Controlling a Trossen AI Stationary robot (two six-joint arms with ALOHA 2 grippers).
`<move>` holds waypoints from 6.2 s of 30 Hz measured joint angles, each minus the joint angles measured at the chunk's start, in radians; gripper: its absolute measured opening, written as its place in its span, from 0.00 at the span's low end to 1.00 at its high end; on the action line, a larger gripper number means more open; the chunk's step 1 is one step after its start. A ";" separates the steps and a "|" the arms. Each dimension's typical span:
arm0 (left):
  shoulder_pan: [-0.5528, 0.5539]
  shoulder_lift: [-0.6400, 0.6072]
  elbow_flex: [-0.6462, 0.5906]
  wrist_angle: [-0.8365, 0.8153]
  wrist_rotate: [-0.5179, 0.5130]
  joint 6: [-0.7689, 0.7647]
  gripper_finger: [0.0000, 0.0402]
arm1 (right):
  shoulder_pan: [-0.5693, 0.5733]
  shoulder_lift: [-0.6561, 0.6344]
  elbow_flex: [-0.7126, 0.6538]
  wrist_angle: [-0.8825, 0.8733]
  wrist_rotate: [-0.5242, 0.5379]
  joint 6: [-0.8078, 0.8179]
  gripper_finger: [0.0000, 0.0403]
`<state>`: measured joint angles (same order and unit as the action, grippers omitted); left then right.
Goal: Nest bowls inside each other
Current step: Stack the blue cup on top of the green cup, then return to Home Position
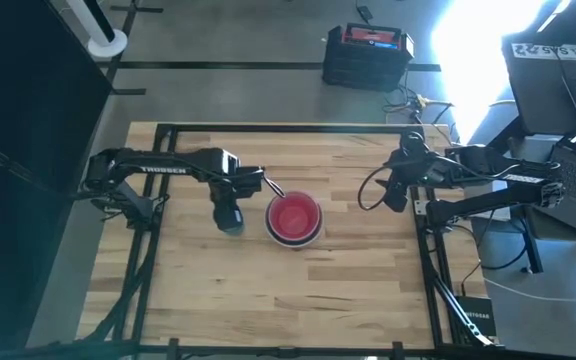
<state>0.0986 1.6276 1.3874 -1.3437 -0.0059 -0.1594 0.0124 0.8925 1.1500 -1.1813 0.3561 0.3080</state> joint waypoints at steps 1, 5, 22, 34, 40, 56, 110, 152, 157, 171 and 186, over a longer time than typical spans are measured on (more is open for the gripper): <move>0.001 0.000 -0.007 0.018 -0.003 0.008 0.00 | 0.000 0.000 0.000 0.000 0.000 0.000 0.58; 0.012 0.000 -0.026 0.077 -0.024 0.030 0.00 | 0.000 0.000 0.000 0.000 0.000 0.000 0.58; 0.063 0.000 -0.036 0.127 -0.041 0.080 0.00 | 0.000 0.000 0.000 0.001 -0.001 0.000 0.58; 0.057 0.000 -0.036 0.130 -0.036 0.089 0.16 | 0.000 0.000 0.000 0.002 -0.001 0.000 0.58; 0.048 -0.014 0.009 0.069 -0.035 0.090 0.25 | 0.000 -0.008 0.000 0.002 -0.023 0.008 0.54; -0.071 -0.388 0.116 -0.052 -0.043 0.106 0.00 | 0.000 -0.176 -0.001 0.084 -0.220 0.071 0.03; -0.003 -1.292 -0.607 0.709 0.239 -0.055 0.00 | 0.000 -0.891 -0.931 1.126 -0.531 -0.159 0.00; -0.003 -1.301 -0.647 0.690 0.229 -0.094 0.00 | -0.113 -0.890 -1.142 1.191 -0.355 -0.160 0.00; -0.003 -1.305 -0.647 0.720 0.224 -0.012 0.00 | -0.118 -0.890 -1.142 1.191 -0.355 -0.158 0.00; -0.002 -1.559 -0.943 1.115 0.149 0.105 0.00 | -0.118 -0.890 -1.142 1.190 -0.355 -0.156 0.00; -0.017 -1.622 -1.191 1.309 0.106 0.096 0.00 | -0.118 -0.890 -1.142 1.189 -0.355 -0.156 0.00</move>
<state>0.0818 0.0051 0.1964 -0.0352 0.1001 -0.0635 -0.1055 0.0029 0.0078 0.0082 0.0012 0.1516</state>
